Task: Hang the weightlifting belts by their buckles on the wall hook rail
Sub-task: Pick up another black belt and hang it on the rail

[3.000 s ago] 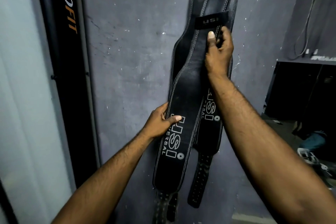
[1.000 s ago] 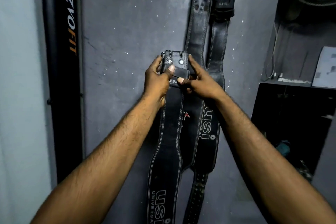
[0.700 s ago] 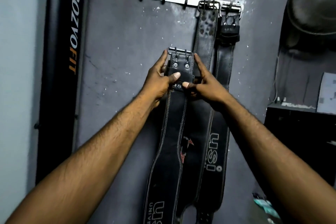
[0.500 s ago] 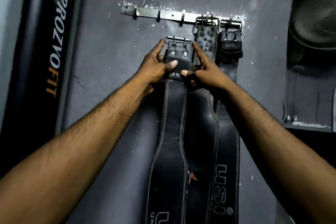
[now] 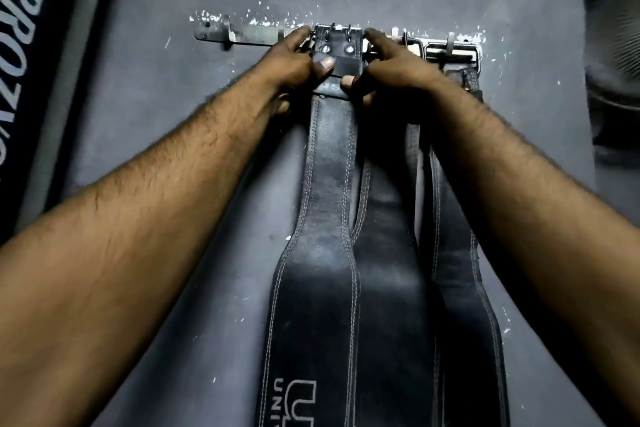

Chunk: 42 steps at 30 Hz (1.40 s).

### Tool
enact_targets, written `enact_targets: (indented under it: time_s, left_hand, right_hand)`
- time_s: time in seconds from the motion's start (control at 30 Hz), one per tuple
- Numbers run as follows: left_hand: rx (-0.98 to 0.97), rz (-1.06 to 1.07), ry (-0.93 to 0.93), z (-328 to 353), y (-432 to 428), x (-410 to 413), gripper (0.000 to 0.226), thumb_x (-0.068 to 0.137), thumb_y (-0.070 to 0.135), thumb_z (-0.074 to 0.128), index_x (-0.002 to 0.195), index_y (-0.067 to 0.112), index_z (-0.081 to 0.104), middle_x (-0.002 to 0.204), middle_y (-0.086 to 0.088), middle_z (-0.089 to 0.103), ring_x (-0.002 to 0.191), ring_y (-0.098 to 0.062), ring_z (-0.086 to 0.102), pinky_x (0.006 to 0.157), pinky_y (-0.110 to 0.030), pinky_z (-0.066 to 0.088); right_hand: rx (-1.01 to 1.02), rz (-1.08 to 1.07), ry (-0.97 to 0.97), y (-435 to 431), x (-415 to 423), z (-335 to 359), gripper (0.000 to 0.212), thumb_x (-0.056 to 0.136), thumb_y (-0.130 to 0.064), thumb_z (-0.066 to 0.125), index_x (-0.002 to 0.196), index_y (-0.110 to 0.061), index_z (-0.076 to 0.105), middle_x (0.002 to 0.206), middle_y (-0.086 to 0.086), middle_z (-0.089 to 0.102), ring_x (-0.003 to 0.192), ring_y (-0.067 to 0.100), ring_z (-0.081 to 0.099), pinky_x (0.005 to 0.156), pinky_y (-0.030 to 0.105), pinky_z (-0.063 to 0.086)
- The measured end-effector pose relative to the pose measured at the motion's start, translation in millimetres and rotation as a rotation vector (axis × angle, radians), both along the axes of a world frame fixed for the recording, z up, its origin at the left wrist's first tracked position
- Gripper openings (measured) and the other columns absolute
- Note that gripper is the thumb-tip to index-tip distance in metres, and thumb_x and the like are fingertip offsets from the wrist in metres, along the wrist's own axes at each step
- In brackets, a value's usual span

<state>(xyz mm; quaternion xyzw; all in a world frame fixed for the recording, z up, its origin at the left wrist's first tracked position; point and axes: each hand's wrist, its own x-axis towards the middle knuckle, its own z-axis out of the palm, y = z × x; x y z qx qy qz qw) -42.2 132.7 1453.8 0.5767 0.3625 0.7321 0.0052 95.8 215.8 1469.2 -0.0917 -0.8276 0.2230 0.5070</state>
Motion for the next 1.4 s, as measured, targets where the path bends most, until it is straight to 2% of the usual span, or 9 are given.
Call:
enact_targets:
  time_s: [0.13,0.23,0.37,0.53,0.8,0.97,1.1,1.23,1.4]
  left_hand:
    - [-0.025,-0.015,0.044,-17,11,-15,0.075,0.089,-0.008,0.061,0.152,0.019,0.033,0.152,0.001,0.043,0.111,-0.006,0.057,0.086,-0.017,0.052]
    - [0.055,0.023,-0.011,-43,12,-10,0.06,0.087,-0.011,0.061,0.141,0.008,0.046,0.136,-0.002,0.058,0.114,-0.011,0.063,0.095,-0.021,0.053]
    - [0.111,0.156,-0.128,-87,14,-3,0.059,0.083,-0.005,0.069,0.138,0.004,0.047,0.123,-0.014,0.062,0.104,-0.02,0.061,0.097,-0.035,0.055]
    - [0.04,0.139,-0.194,-168,6,6,0.043,0.08,0.005,0.073,0.118,0.007,0.053,0.098,-0.01,0.064,0.09,-0.021,0.064,0.088,-0.038,0.059]
    - [-0.362,0.089,-0.12,-293,-29,6,0.031,0.095,0.024,0.064,0.119,0.007,0.055,0.11,-0.009,0.069,0.094,-0.016,0.066,0.093,-0.039,0.055]
    - [-0.375,0.047,-0.2,-314,-39,9,0.028,0.096,0.018,0.061,0.123,0.012,0.061,0.113,-0.012,0.072,0.099,-0.026,0.07,0.091,-0.039,0.059]
    - [-0.397,0.24,-0.153,-319,-32,-5,0.048,0.067,0.057,0.066,0.107,0.03,0.067,0.103,0.0,0.076,0.099,-0.023,0.072,0.092,-0.048,0.057]
    - [-0.445,0.168,-0.135,-325,-48,0,0.035,0.086,0.037,0.065,0.119,0.025,0.059,0.113,-0.005,0.072,0.106,-0.025,0.069,0.096,-0.051,0.055]
    - [-0.429,0.32,-0.069,-336,-48,0,0.025,0.093,0.029,0.06,0.117,0.025,0.053,0.11,0.0,0.07,0.101,-0.02,0.067,0.094,-0.044,0.056]
  right_hand:
    - [-0.015,-0.048,-0.064,8,-1,-24,0.097,0.081,-0.02,0.077,0.154,-0.043,0.017,0.135,0.01,0.048,0.091,0.023,0.065,0.065,0.027,0.055]
    - [0.015,-0.092,0.023,-2,2,-54,0.095,0.086,-0.011,0.074,0.157,-0.036,0.016,0.126,0.008,0.053,0.08,0.013,0.066,0.055,0.018,0.057]
    - [0.093,-0.113,0.129,-8,-8,-94,0.106,0.073,-0.013,0.082,0.156,-0.029,0.019,0.122,0.002,0.064,0.087,0.019,0.07,0.079,0.038,0.062]
    - [0.083,-0.198,0.193,-7,-12,-171,0.095,0.071,-0.018,0.084,0.15,-0.02,0.031,0.075,-0.011,0.06,0.066,0.009,0.059,0.063,0.021,0.05]
    - [-0.165,-0.125,0.056,-23,-15,-296,0.072,0.077,-0.024,0.082,0.139,-0.017,0.044,0.119,0.003,0.066,0.108,0.021,0.065,0.096,0.029,0.05]
    - [-0.3,-0.154,0.003,-28,-13,-310,0.031,0.082,-0.031,0.077,0.107,-0.017,0.066,0.104,0.002,0.075,0.099,0.021,0.07,0.096,0.041,0.054]
    - [-0.278,-0.219,0.031,-40,-14,-310,0.034,0.083,-0.038,0.074,0.108,-0.017,0.065,0.104,0.003,0.075,0.103,0.026,0.067,0.096,0.041,0.052]
    - [-0.349,-0.114,-0.077,-47,-12,-328,0.051,0.079,-0.031,0.079,0.122,-0.023,0.053,0.117,0.002,0.07,0.108,0.021,0.065,0.1,0.037,0.051]
    - [-0.423,-0.033,0.0,-31,-22,-352,0.051,0.058,-0.037,0.083,0.101,-0.039,0.056,0.104,-0.005,0.075,0.1,0.018,0.071,0.099,0.046,0.054]
